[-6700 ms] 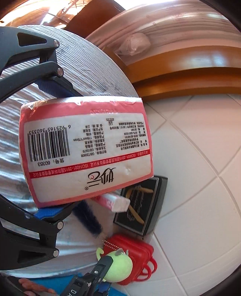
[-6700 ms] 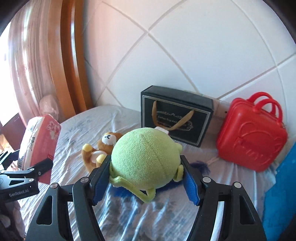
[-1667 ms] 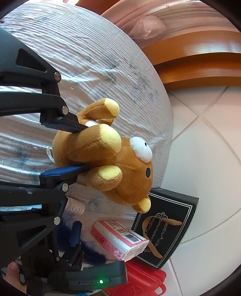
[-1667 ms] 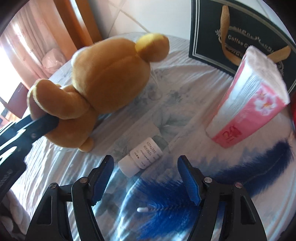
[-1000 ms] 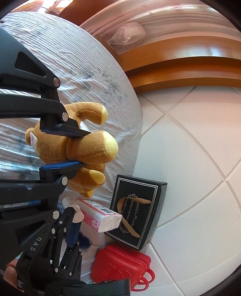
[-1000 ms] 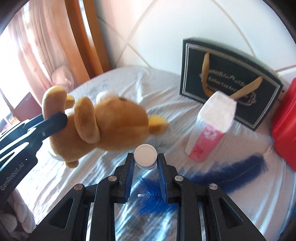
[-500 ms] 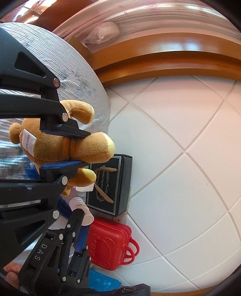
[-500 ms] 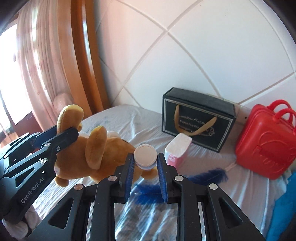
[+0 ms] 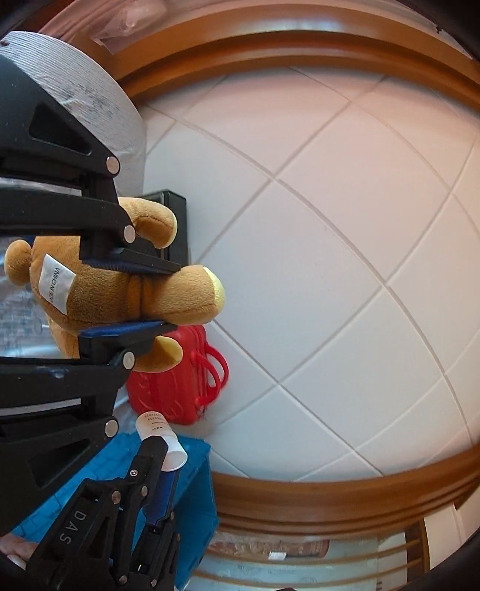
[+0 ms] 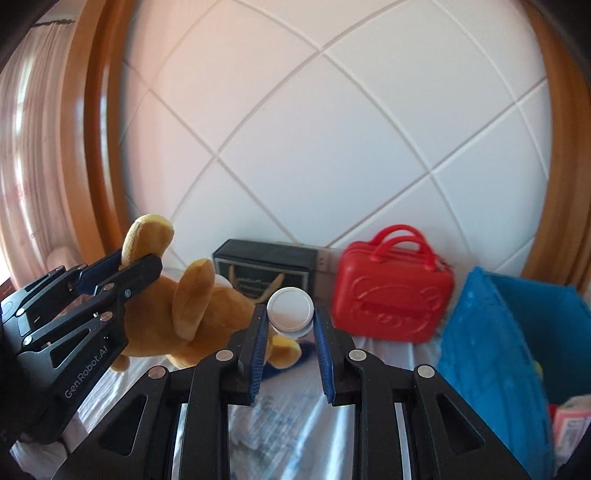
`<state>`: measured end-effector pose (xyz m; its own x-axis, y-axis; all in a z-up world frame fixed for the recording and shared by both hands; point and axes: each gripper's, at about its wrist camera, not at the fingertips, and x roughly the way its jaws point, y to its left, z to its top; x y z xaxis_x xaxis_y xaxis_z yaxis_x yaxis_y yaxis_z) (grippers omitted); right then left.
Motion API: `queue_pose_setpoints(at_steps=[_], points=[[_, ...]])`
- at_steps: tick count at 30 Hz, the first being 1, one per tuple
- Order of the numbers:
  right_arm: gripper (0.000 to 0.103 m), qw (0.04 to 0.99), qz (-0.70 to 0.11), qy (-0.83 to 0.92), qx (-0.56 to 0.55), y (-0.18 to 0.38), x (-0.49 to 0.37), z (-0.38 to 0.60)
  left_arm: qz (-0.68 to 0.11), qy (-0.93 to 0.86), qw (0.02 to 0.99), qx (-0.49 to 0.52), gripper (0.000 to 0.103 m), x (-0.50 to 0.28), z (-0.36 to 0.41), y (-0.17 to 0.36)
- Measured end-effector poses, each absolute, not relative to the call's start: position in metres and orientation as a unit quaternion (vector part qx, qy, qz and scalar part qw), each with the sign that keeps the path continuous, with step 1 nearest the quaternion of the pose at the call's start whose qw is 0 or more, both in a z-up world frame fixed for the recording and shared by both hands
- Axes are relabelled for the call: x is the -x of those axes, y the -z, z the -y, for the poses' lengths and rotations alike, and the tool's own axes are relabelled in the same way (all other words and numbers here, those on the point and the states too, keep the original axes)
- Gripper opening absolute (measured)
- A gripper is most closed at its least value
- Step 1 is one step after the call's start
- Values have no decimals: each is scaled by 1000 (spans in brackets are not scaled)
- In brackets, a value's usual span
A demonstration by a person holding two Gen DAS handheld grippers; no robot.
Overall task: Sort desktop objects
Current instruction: 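Lift the bear and white bottle and carry them over the blue bin, then open both tools to drop the bear and bottle into the bin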
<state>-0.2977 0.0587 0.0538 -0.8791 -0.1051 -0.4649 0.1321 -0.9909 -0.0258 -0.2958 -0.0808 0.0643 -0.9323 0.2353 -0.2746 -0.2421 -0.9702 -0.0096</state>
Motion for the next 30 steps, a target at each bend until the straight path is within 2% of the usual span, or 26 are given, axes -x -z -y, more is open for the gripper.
queue_pose_setpoints(at_steps=[7,14,19,22,25,30], points=[[25,-74,-8,978,-197,-102,217,-184,-14,-971,227,74,22,257,-57,-123],[25,-184,22,965,-183,-117,142,-321,-12,-948,316,29,22,198,-198,-160],[25,-225,41,949,-216,-90,121,-397,-50,-923,370,88,22,180,-284,-128],[25,-224,58,940,-250,-62,115,-429,-87,-915,371,131,22,179,-317,-99],[25,-216,65,932,-283,-36,118,-447,-120,-913,365,136,23,164,-330,-93],[25,-199,77,927,-310,-5,121,-466,-128,-913,362,135,25,148,-328,-86]])
